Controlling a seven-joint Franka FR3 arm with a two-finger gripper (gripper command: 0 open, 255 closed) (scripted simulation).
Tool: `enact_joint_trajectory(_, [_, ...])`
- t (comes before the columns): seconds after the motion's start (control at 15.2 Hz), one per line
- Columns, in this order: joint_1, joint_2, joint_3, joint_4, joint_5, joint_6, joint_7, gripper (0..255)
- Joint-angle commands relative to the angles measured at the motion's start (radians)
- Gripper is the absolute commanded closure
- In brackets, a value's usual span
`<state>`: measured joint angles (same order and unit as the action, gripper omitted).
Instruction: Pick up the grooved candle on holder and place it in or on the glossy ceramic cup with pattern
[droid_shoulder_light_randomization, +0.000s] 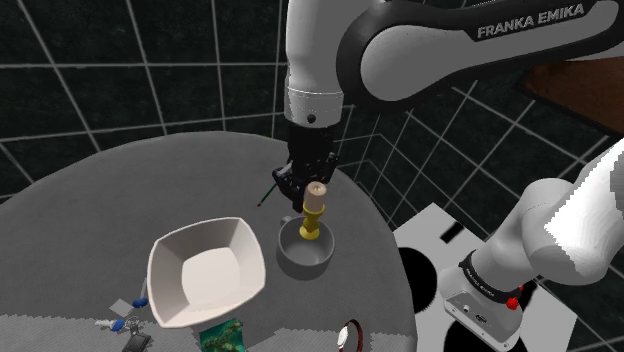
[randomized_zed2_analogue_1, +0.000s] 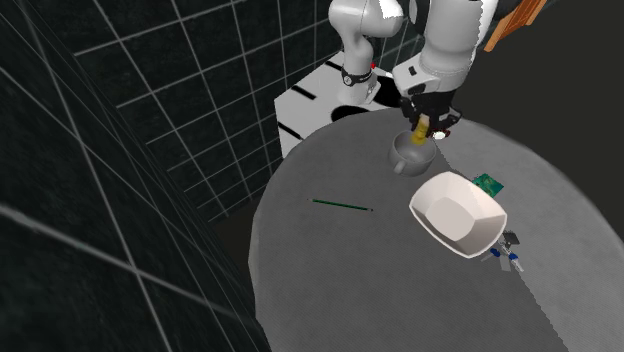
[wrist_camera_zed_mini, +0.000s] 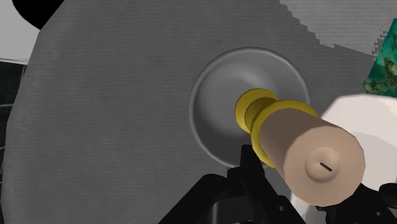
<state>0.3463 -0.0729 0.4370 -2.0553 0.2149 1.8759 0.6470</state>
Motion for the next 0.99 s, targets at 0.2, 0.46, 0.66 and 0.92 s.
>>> enact_joint_trajectory(0.2, [0.002, 0.012, 0.004, -0.040, -0.001, 0.052, -0.003, 255])
enact_joint_trajectory(0.46, [0.002, 0.012, 0.004, -0.040, -0.001, 0.052, -0.003, 255])
enact_joint_trajectory(0.66, [0.002, 0.012, 0.004, -0.040, -0.001, 0.052, -0.003, 0])
enact_joint_trajectory(0.92, [0.002, 0.012, 0.004, -0.040, -0.001, 0.052, -0.003, 0])
